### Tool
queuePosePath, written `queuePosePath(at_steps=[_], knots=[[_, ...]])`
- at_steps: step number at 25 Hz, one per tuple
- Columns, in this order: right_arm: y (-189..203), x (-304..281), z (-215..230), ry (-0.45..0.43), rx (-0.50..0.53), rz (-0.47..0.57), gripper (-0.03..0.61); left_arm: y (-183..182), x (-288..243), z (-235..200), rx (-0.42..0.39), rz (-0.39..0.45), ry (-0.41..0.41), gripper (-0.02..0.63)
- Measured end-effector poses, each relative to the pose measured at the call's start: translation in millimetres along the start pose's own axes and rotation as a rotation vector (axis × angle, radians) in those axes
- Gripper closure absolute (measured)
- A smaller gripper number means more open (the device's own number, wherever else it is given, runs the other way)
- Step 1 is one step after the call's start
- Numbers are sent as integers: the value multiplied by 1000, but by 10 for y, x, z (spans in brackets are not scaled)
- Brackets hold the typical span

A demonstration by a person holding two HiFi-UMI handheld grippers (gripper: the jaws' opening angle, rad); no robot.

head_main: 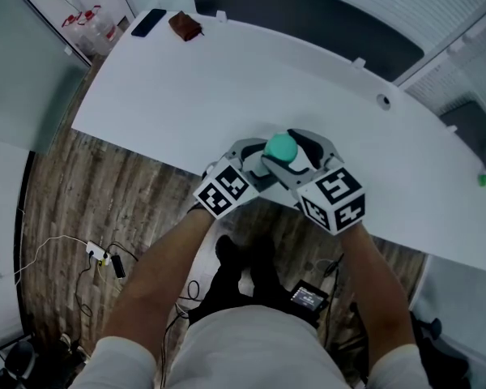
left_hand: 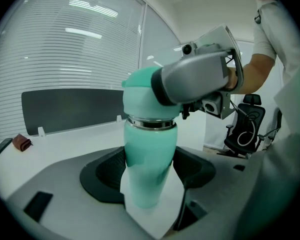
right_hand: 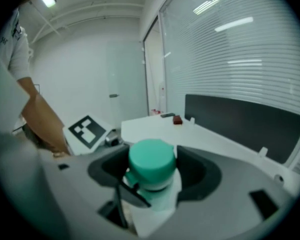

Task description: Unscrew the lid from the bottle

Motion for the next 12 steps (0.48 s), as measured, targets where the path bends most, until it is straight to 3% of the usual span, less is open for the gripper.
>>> queuePosePath(at_steps=[12], knots=[[-116,37,-19,-5,-10,32,273,2,-5,-10,7,0,-3,307]])
Point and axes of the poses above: the fingertips, and each gripper's own axes: x backward along the fingers, z to its right, y out of its underside, the point moved 7 cm from there along x, backward along the fingers
